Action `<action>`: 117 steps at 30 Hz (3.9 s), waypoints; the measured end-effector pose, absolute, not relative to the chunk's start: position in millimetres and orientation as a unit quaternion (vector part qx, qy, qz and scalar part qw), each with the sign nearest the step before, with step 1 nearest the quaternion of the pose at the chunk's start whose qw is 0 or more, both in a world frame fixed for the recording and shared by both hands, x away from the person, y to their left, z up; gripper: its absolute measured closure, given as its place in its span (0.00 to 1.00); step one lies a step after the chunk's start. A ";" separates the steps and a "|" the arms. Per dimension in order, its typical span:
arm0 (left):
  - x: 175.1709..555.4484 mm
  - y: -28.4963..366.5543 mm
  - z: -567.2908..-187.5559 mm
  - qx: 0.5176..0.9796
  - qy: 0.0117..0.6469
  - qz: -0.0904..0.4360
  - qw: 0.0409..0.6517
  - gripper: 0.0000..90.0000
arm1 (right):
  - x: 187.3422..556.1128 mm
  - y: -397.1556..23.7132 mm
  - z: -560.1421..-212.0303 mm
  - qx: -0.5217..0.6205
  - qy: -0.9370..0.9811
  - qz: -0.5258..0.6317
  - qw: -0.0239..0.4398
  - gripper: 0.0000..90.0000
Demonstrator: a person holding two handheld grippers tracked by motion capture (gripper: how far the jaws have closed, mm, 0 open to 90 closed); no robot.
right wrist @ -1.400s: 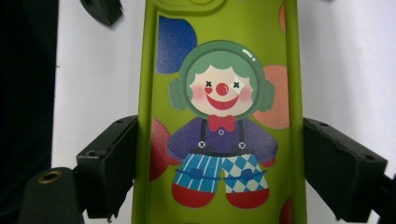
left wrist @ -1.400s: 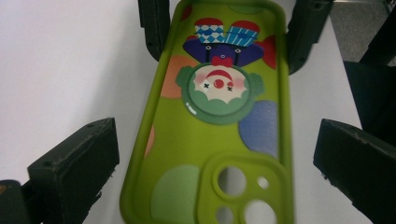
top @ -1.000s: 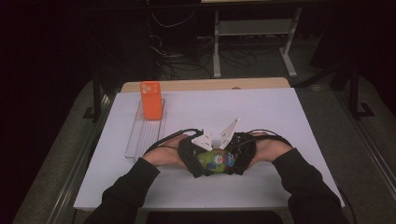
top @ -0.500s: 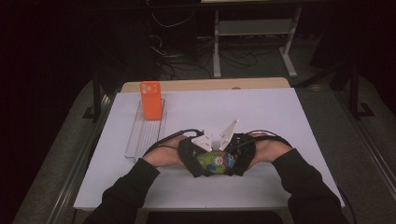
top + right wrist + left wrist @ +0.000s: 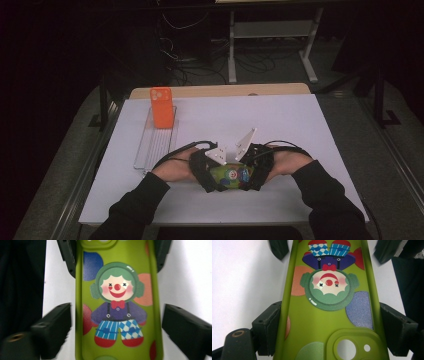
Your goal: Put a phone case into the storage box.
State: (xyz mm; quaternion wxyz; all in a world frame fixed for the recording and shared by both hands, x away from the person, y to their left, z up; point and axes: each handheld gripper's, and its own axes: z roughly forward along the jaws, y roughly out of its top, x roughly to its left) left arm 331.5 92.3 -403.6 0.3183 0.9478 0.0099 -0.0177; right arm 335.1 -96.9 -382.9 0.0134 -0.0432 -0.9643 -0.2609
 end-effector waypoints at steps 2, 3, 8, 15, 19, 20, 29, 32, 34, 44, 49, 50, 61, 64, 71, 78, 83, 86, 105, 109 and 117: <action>332.4 93.0 -403.0 0.948 0.013 -0.012 0.319 0.18 | 335.4 -99.9 -381.1 -0.056 -0.961 -0.271 0.004 0.02; 332.9 93.3 -402.5 0.947 0.014 -0.010 0.320 0.18 | 336.1 -102.3 -379.9 -0.062 -0.959 -0.275 -0.001 0.01; 332.4 96.0 -402.1 0.946 0.041 -0.001 0.321 0.18 | 338.9 -115.9 -376.9 -0.101 -0.947 -0.302 -0.026 0.00; 331.6 97.5 -402.3 0.945 0.085 0.027 0.316 0.18 | 339.7 -136.9 -376.5 -0.151 -0.927 -0.340 -0.046 0.00; 333.9 97.5 -401.6 0.943 0.116 0.034 0.309 0.18 | 338.6 -146.1 -377.9 -0.195 -0.912 -0.357 -0.052 0.00; 334.3 97.7 -401.4 0.942 0.122 0.036 0.309 0.18 | 337.7 -147.8 -378.3 -0.209 -0.908 -0.359 -0.050 0.00; 340.7 101.9 -396.8 0.926 0.196 0.049 0.320 0.18 | 331.9 -158.5 -394.1 -0.278 -0.881 -0.379 -0.055 0.00; 340.9 101.0 -396.2 0.922 0.212 0.053 0.320 0.17 | 328.1 -159.0 -400.2 -0.290 -0.874 -0.387 -0.055 0.00; 340.4 100.4 -395.4 0.917 0.225 0.053 0.325 0.17 | 324.6 -158.1 -404.4 -0.302 -0.869 -0.385 -0.072 0.00; 343.1 103.9 -392.1 0.916 0.235 0.052 0.321 0.17 | 318.2 -153.1 -418.2 -0.357 -0.832 -0.414 -0.098 0.00; 344.1 104.9 -392.2 0.913 0.243 0.056 0.322 0.17 | 318.7 -153.1 -419.8 -0.366 -0.821 -0.425 -0.105 0.00; 343.5 104.1 -392.9 0.909 0.250 0.055 0.329 0.17 | 318.5 -152.9 -419.9 -0.366 -0.820 -0.426 -0.106 0.00; 345.9 108.3 -390.9 0.912 0.246 0.057 0.322 0.17 | 311.7 -145.7 -417.0 -0.328 -0.832 -0.405 -0.188 0.00; 345.7 108.1 -391.4 0.909 0.251 0.056 0.327 0.17 | 308.0 -141.3 -417.5 -0.305 -0.841 -0.386 -0.226 0.00; 346.8 108.4 -391.4 0.915 0.239 0.059 0.320 0.17 | 300.9 -134.5 -418.6 -0.251 -0.850 -0.359 -0.292 0.00; 347.3 109.2 -391.1 0.916 0.238 0.056 0.318 0.18 | 295.7 -129.5 -420.0 -0.199 -0.855 -0.326 -0.351 0.00; 345.8 107.4 -392.8 0.907 0.253 0.054 0.332 0.17 | 291.8 -125.7 -421.7 -0.158 -0.853 -0.302 -0.396 0.00; 345.9 107.5 -392.8 0.907 0.252 0.054 0.333 0.17 | 288.8 -123.3 -423.0 -0.146 -0.848 -0.300 -0.412 0.00; 347.1 109.7 -391.8 0.909 0.254 0.055 0.326 0.18 | 277.6 -109.2 -431.3 -0.025 -0.815 -0.219 -0.537 0.00; 347.6 110.3 -391.0 0.911 0.251 0.051 0.324 0.17 | 276.2 -106.4 -432.1 -0.014 -0.809 -0.215 -0.547 0.00; 347.4 110.8 -388.7 0.912 0.248 0.049 0.323 0.17 | 275.4 -97.1 -432.8 0.010 -0.805 -0.204 -0.557 0.04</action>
